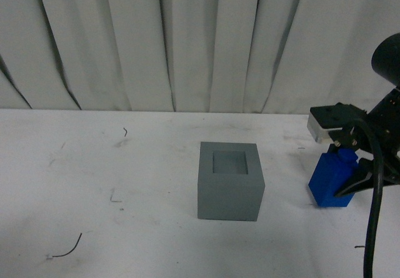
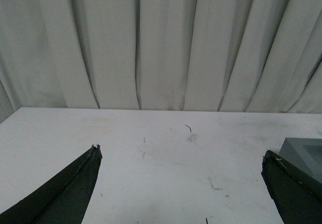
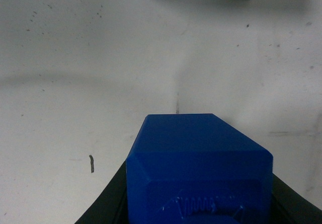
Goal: Insert blue part into gray base
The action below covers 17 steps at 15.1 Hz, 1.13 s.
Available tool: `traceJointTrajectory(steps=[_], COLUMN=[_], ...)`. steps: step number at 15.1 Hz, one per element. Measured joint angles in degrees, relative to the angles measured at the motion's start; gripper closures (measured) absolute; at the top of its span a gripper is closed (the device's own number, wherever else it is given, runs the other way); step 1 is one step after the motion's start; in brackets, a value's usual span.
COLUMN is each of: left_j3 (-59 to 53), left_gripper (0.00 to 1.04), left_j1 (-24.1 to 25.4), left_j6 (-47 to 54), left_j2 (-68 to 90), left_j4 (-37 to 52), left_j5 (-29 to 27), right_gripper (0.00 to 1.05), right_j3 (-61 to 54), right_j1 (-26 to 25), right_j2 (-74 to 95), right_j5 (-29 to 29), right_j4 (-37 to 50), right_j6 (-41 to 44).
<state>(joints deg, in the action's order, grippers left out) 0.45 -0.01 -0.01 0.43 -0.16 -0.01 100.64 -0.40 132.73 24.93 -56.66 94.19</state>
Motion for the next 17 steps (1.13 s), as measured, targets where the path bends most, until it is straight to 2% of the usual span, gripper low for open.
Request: traceJointTrajectory(steps=[5, 8, 12, 13, 17], left_j3=[0.0, 0.0, 0.0, 0.0, 0.0], left_gripper=[0.07, 0.07, 0.07, 0.07, 0.07], left_j1=[0.0, 0.0, 0.0, 0.0, 0.0], left_j6=[0.0, 0.0, 0.0, 0.0, 0.0], left_j2=[0.0, 0.0, 0.0, 0.0, 0.0], left_j4=[-0.02, -0.02, -0.02, 0.0, -0.02], left_j5=[0.0, 0.0, 0.0, 0.0, 0.0], right_gripper=[0.58, 0.58, 0.58, 0.58, 0.58], right_j3=[9.07, 10.62, 10.38, 10.73, 9.49], right_j1=[1.27, 3.89, 7.72, 10.78, 15.91], right_j2=[-6.97, -7.23, -7.02, -5.42, -4.24], right_j5=[1.46, 1.51, 1.92, 2.27, 1.38], right_j4=[-10.64, -12.83, -10.78, -8.28, -3.28], right_j6=[0.44, 0.31, -3.1, -8.2, -19.12])
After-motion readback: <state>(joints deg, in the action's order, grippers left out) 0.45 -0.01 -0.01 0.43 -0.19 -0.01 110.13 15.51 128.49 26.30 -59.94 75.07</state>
